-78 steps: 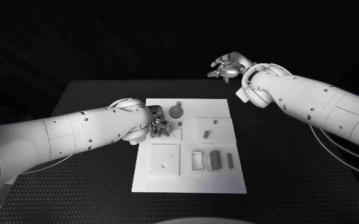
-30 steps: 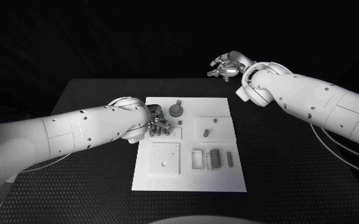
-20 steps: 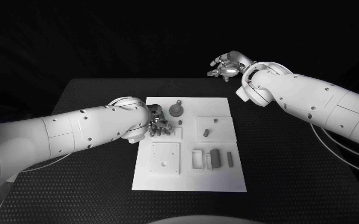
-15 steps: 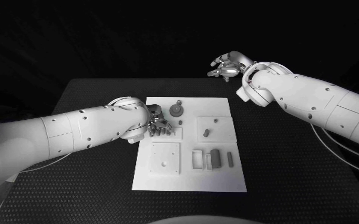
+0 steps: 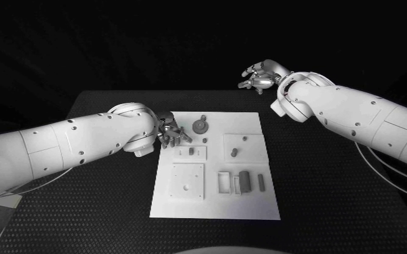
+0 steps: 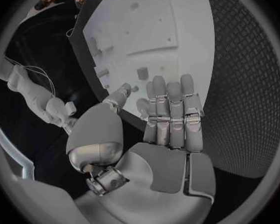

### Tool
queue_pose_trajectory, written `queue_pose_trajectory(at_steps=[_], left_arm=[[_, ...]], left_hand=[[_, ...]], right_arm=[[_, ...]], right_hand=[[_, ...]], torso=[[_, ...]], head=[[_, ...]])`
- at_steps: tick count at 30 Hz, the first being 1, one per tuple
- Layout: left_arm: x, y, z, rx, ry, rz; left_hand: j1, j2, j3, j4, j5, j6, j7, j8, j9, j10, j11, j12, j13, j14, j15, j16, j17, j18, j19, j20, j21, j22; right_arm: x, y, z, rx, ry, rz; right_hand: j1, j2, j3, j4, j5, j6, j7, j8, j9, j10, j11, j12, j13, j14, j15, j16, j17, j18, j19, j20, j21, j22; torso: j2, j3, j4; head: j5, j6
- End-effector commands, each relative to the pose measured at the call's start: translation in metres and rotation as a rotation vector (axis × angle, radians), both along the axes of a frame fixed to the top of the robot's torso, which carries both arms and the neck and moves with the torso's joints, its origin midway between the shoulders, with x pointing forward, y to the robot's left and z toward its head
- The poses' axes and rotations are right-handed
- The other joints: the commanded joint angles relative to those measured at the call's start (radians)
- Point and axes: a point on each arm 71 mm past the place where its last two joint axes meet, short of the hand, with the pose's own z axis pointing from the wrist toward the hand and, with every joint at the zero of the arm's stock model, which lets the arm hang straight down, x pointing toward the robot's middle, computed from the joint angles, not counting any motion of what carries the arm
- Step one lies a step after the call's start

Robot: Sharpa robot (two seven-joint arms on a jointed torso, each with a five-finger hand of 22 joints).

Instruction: Assemble the parts on the task board

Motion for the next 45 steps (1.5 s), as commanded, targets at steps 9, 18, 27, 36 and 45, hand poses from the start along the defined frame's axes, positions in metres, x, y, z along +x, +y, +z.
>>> queue_pose_trajectory(at_steps=[9,18,27,36,45], left_arm=[[0.03,0.018,0.022,-0.004,-0.052,0.033],[0.058,0.016,0.025,0.032,-0.101,0.063],[0.066,0.003,0.016,0.117,-0.16,0.038],[0.067,0.0,0.005,0.114,-0.12,0.023],[0.065,-0.002,0.001,0.121,-0.081,0.009]], left_hand=[[0.006,0.046,-0.022,0.009,0.004,-0.043,0.022,-0.035,-0.02,-0.049,0.018,-0.02,-0.016,-0.048,0.013,-0.024,-0.022,-0.014,-0.053,0.014,-0.008,-0.025],[0.013,0.055,-0.042,0.004,0.003,-0.142,0.086,-0.162,-0.081,-0.106,0.05,-0.06,-0.047,-0.101,0.045,-0.062,-0.073,-0.01,-0.12,0.046,-0.006,-0.088],[0.016,0.024,-0.033,0.029,0.001,-0.188,0.107,-0.21,-0.106,-0.103,0.059,-0.062,-0.052,-0.1,0.046,-0.058,-0.084,-0.007,-0.116,0.048,-0.003,-0.105],[-0.021,-0.014,-0.027,0.123,-0.001,-0.172,0.103,-0.213,-0.111,-0.099,0.056,-0.06,-0.053,-0.098,0.044,-0.05,-0.092,-0.004,-0.111,0.046,-0.002,-0.116],[-0.003,-0.005,-0.048,0.165,-0.002,-0.141,0.09,-0.202,-0.106,-0.083,0.045,-0.049,-0.047,-0.086,0.037,-0.034,-0.092,-0.002,-0.096,0.041,0.002,-0.115]], right_arm=[[0.0,-0.002,0.0,-0.01,0.002,0.008],[0.001,0.002,0.0,-0.008,0.003,0.015],[0.001,0.004,-0.001,-0.008,0.004,0.018],[0.0,0.006,0.0,-0.009,-0.001,0.023],[0.0,0.006,0.0,-0.009,0.0,0.023]], right_hand=[[-0.001,0.008,-0.007,0.001,0.002,-0.002,0.041,0.004,-0.001,-0.003,0.0,0.007,-0.001,-0.003,-0.003,0.004,-0.002,0.037,0.002,-0.007,-0.003,0.018],[-0.001,0.009,-0.007,0.001,0.002,-0.002,0.041,0.004,-0.001,-0.004,0.0,0.008,-0.002,-0.003,-0.003,0.004,-0.002,0.037,0.002,-0.007,-0.003,0.018],[-0.001,0.01,-0.007,0.002,0.002,-0.002,0.041,0.005,-0.002,-0.004,0.0,0.008,-0.002,-0.003,-0.003,0.005,-0.002,0.037,0.002,-0.007,-0.003,0.018],[0.0,0.01,-0.007,0.001,0.002,-0.003,0.041,0.005,-0.002,-0.004,0.0,0.009,-0.002,-0.003,-0.003,0.005,-0.003,0.037,0.002,-0.008,-0.003,0.018],[0.0,0.01,-0.007,0.001,0.002,-0.003,0.041,0.005,-0.002,-0.004,0.0,0.009,-0.002,-0.003,-0.003,0.005,-0.003,0.037,0.002,-0.008,-0.003,0.018]], torso=[[0.001,0.001,-0.002],[0.001,0.0015,-0.0034],[0.003,0.0004,-0.008],[0.004,-0.0002,-0.0091],[0.003,0.0001,-0.0077]], head=[[-0.002,0.008],[0.003,0.016],[0.003,0.017],[0.0,0.014],[0.003,0.01]])
